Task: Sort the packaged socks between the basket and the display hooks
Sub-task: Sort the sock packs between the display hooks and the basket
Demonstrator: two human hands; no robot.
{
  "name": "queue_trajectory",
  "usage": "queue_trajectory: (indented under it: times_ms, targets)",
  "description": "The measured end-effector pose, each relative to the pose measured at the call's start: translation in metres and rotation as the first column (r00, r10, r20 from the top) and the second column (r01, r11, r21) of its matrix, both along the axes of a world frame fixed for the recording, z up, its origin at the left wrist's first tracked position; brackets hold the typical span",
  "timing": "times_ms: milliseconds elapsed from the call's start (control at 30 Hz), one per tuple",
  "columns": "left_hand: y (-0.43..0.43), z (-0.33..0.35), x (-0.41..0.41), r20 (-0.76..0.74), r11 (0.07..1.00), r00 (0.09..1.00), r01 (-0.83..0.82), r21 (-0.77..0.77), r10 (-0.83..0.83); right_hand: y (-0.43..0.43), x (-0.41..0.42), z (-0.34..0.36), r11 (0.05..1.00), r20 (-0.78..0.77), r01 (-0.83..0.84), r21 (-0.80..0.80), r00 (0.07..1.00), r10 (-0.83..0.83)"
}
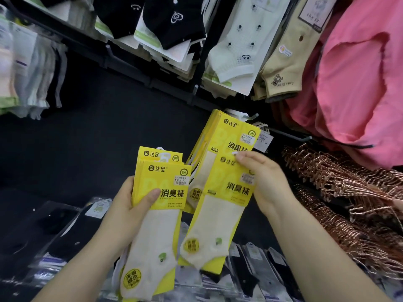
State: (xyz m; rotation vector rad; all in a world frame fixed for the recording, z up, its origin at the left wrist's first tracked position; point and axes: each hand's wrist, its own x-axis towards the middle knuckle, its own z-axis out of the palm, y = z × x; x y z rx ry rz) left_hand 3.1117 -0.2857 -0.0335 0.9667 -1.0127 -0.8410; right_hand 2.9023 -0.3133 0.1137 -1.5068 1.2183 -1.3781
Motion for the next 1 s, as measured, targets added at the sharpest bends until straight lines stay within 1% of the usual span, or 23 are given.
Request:
queue_trajectory:
  times_ms: [100, 133, 200, 300, 433, 567, 667, 700, 733, 767, 800, 833, 867, 900, 933, 967, 1000]
  targets:
    - [0.000, 0.002, 0.002, 0.008, 1.000, 1.000, -0.027, 0.012, 0.027, -0.010, -0.003, 0.020, 0.995, 0.127, 0.082, -0.056, 0.989, -0.074]
    - [0.000, 0.002, 0.003, 0.013, 0.999, 0.999, -0.030, 0.017, 0.030, -0.014, -0.003, 0.027, 0.990, 0.146, 0.114, -0.078, 0.984, -0.102]
    - [0.000, 0.002, 0.004, 0.018, 0.999, 0.999, -0.030, 0.028, 0.029, -0.023, 0.000, 0.040, 0.979, 0.147, 0.148, -0.140, 0.981, -0.128]
    - [0.001, 0.002, 0.008, 0.022, 0.999, 0.999, -0.031, 0.041, 0.030, -0.036, 0.008, 0.056, 0.963, 0.132, 0.149, -0.223, 0.984, -0.122]
    - [0.000, 0.003, 0.015, 0.016, 0.998, 0.999, -0.035, 0.048, 0.034, -0.053, 0.020, 0.059, 0.961, 0.122, 0.147, -0.236, 0.985, -0.121]
    - [-0.001, 0.002, 0.014, -0.001, 0.999, 1.000, -0.013, 0.052, 0.013, -0.062, 0.023, 0.054, 0.937, 0.145, 0.260, -0.233, 0.962, -0.231]
    - [0.000, 0.002, 0.010, -0.005, 0.999, 1.000, 0.000, 0.047, 0.000, -0.062, 0.021, 0.044, 0.906, 0.168, 0.317, -0.282, 0.946, -0.278]
    - [0.001, 0.002, 0.009, -0.012, 0.999, 1.000, 0.004, 0.044, -0.003, -0.060, 0.020, 0.038, 0.877, 0.131, 0.361, -0.317, 0.932, -0.337]
    - [0.001, 0.002, 0.009, -0.026, 0.999, 1.000, 0.010, 0.040, -0.009, -0.055, 0.019, 0.031, 0.835, 0.058, 0.411, -0.367, 0.906, -0.420]
    - [0.002, 0.003, 0.008, -0.046, 0.999, 0.999, 0.022, 0.035, -0.020, -0.048, 0.020, 0.022, 0.795, -0.021, 0.424, -0.433, 0.877, -0.480]
    - [0.002, 0.003, 0.007, -0.068, 0.999, 0.997, 0.037, 0.029, -0.034, -0.039, 0.023, 0.012, 0.784, -0.092, 0.383, -0.488, 0.871, -0.483]
    - [0.002, 0.003, 0.006, -0.088, 0.999, 0.995, 0.049, 0.024, -0.046, -0.028, 0.029, 0.001, 0.815, -0.162, 0.294, -0.500, 0.892, -0.422]
    - [0.002, 0.004, 0.005, -0.103, 0.998, 0.993, 0.056, 0.021, -0.053, -0.017, 0.036, -0.009, 0.871, -0.240, 0.181, -0.457, 0.918, -0.317]
    - [0.002, 0.005, 0.003, -0.112, 0.998, 0.992, 0.058, 0.016, -0.056, -0.007, 0.044, -0.019, 0.924, -0.315, 0.071, -0.376, 0.928, -0.200]
    - [0.003, 0.007, 0.001, -0.113, 0.998, 0.992, 0.057, 0.007, -0.056, 0.001, 0.052, -0.027, 0.957, -0.374, -0.016, -0.290, 0.922, -0.098]
    - [0.003, 0.009, -0.002, -0.107, 0.998, 0.993, 0.055, -0.003, -0.055, 0.005, 0.058, -0.034, 0.971, -0.418, -0.073, -0.228, 0.908, -0.030]
    - [0.004, 0.010, -0.005, -0.100, 0.998, 0.993, 0.056, -0.015, -0.058, 0.007, 0.062, -0.039, 0.974, -0.451, -0.101, -0.203, 0.892, -0.002]
